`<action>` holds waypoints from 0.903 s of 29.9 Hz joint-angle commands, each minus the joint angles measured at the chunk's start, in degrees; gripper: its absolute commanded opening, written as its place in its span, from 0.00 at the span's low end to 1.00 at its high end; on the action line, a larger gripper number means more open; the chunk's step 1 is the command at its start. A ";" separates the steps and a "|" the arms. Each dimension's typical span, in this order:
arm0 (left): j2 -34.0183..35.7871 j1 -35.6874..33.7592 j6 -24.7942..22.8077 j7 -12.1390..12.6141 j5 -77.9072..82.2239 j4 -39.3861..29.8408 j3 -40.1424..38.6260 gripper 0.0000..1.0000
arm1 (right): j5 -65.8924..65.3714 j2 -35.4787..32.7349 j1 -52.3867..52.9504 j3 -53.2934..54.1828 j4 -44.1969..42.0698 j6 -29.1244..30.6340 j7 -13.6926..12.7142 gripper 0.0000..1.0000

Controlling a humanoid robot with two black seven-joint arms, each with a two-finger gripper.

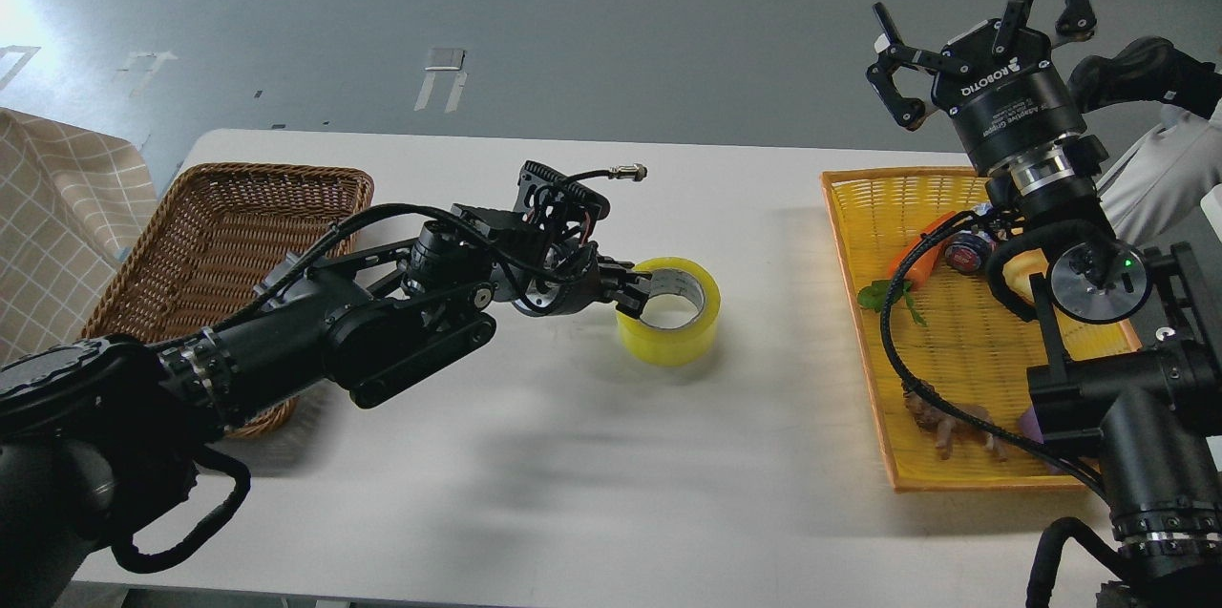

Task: Place and transfer tape with both arms
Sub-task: 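Lift the tape roll with the left gripper over the wicker basket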

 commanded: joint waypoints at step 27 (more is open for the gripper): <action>35.47 -10.10 0.00 -10.38 -7.49 -1.55 0.24 0.00 | 0.00 0.00 -0.89 0.15 0.02 0.00 0.00 1.00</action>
